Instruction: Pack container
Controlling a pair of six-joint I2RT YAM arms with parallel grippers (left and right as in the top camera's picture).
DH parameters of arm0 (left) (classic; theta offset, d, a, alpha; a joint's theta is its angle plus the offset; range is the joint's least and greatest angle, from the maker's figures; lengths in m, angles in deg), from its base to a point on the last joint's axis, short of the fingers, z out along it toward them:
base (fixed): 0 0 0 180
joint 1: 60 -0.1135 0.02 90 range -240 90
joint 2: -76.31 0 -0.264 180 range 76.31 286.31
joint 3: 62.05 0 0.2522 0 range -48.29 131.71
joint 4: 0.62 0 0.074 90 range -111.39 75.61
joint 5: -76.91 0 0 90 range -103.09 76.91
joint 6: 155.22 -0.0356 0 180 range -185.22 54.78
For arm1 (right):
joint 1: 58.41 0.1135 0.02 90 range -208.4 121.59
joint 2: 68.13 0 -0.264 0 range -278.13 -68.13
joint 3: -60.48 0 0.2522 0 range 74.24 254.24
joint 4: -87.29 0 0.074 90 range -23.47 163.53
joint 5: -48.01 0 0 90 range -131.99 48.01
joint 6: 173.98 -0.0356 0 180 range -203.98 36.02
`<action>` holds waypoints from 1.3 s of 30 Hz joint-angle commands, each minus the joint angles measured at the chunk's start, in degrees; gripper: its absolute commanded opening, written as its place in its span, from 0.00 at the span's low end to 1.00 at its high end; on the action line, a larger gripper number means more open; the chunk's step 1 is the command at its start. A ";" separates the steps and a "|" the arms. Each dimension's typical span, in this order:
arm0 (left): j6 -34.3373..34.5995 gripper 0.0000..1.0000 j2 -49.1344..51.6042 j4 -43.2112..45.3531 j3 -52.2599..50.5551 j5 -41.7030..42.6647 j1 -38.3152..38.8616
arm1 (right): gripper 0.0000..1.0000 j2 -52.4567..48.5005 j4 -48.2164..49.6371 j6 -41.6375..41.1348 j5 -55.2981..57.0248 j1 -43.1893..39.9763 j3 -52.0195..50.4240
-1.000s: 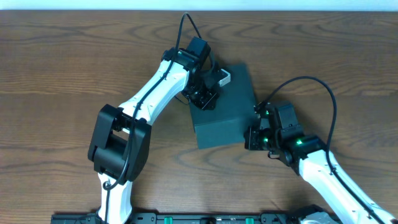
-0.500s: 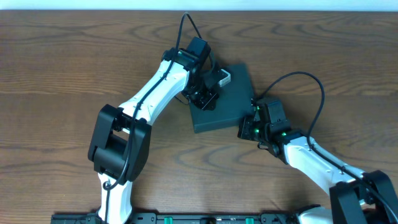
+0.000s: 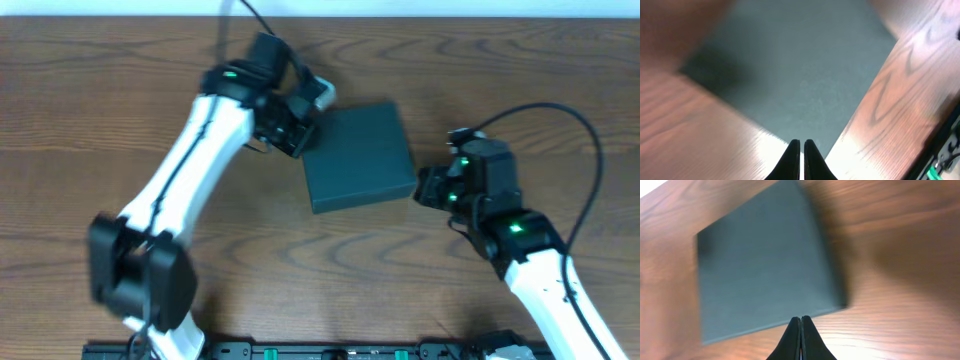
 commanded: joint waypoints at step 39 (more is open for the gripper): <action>0.81 0.06 -6.36 -2.08 0.04 -1.14 -3.15 | 0.02 -28.13 19.08 0.63 -16.61 -2.73 -0.02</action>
